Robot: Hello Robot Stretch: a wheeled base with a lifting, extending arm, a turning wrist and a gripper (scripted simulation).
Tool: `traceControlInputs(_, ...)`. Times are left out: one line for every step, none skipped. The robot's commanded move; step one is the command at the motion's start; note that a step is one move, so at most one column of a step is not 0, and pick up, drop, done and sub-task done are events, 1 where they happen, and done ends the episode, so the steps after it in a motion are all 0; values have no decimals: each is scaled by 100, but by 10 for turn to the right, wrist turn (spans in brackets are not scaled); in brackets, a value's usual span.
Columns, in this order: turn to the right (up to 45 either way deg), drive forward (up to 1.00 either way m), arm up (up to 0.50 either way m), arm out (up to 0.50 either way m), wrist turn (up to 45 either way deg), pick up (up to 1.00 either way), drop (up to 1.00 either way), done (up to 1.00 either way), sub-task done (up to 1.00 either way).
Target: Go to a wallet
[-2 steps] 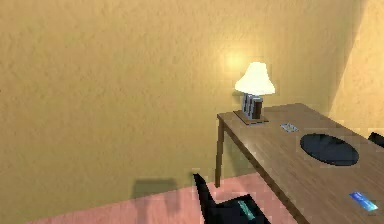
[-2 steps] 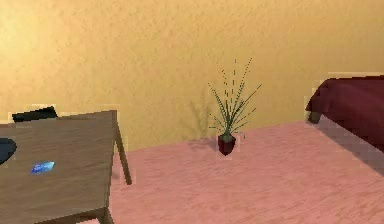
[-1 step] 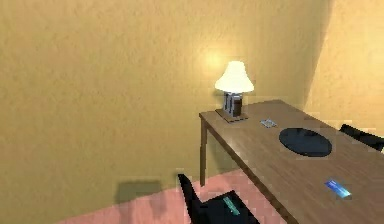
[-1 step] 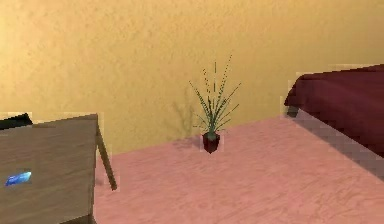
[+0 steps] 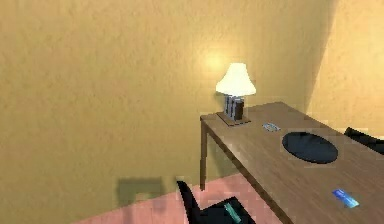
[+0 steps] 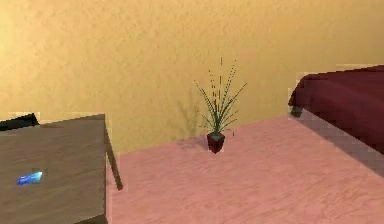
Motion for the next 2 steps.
traceControlInputs(-450, 0, 0, 0, 0, 0, 0, 0, 0)
traceControlInputs(0, 30, 0, 0, 0, 0, 0, 0, 0)
